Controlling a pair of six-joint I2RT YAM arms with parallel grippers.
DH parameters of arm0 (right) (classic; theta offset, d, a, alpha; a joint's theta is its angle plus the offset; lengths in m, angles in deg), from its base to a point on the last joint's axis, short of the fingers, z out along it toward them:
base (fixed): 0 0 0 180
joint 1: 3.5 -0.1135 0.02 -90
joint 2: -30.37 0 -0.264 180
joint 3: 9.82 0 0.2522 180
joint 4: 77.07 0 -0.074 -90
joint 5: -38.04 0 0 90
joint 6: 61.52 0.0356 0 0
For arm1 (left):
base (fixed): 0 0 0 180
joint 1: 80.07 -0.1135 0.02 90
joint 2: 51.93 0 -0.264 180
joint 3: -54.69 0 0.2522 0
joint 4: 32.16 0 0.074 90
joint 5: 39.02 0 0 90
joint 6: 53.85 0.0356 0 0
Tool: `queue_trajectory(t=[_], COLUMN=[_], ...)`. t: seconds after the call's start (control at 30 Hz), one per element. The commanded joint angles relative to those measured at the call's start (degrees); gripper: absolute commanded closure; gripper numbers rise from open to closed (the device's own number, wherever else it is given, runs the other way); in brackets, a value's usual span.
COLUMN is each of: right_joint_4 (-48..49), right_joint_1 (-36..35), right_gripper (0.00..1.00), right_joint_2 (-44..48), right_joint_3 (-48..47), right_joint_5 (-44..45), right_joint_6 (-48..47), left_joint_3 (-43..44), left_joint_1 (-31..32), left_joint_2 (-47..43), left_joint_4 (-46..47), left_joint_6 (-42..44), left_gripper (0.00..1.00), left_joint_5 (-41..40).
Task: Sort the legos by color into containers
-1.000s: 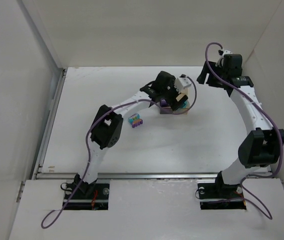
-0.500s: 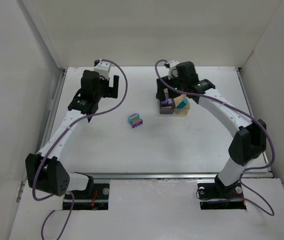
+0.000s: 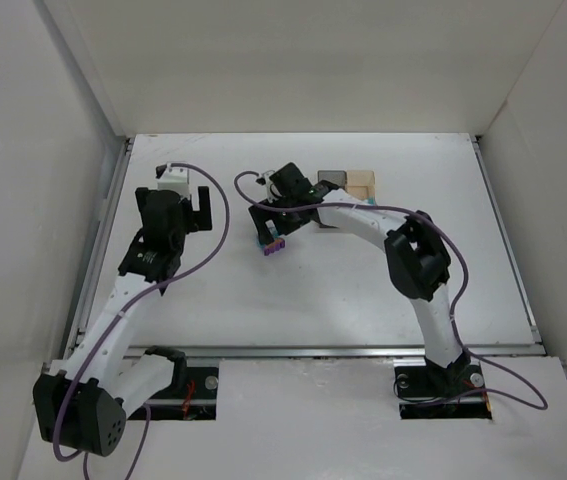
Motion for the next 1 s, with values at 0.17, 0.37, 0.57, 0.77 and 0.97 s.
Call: queue_trajectory(t=[0.17,0.37,0.57,0.77,0.97], right_joint_4=[-0.3,0.8,0.8,1.3,1.3], right_joint_1=[-2.7,-4.0,-4.0,-4.0,-4.0], right_gripper=[0.00,0.00,0.01,0.27,0.56], right_joint_2=[-2.9,-3.1,-3.9,-4.5,-4.5], right_joint_3=[-3.2,-0.1,-0.6,-0.6,-0.7], right_joint_5=[7.1,7.3,8.5,8.5,8.5], right_joint_6=[1.9,1.9,1.9,1.9,1.2], left_joint_3=[-1.6,-1.1,-1.1,-1.1,-1.6], left_joint_1=[0.2,0.2,0.2,0.2,0.2], left_joint_2=[0.1,1.1,1.7,1.7,1.7], left_joint_4=[4.8,5.9,5.9,5.9,5.9], left_joint_6=[0.0,0.5,0.0,0.6,1.1], left_gripper=[0.03,0.03,0.03,0.03,0.04], left_joint_5=[0.3,1.6,2.8,3.3,6.5])
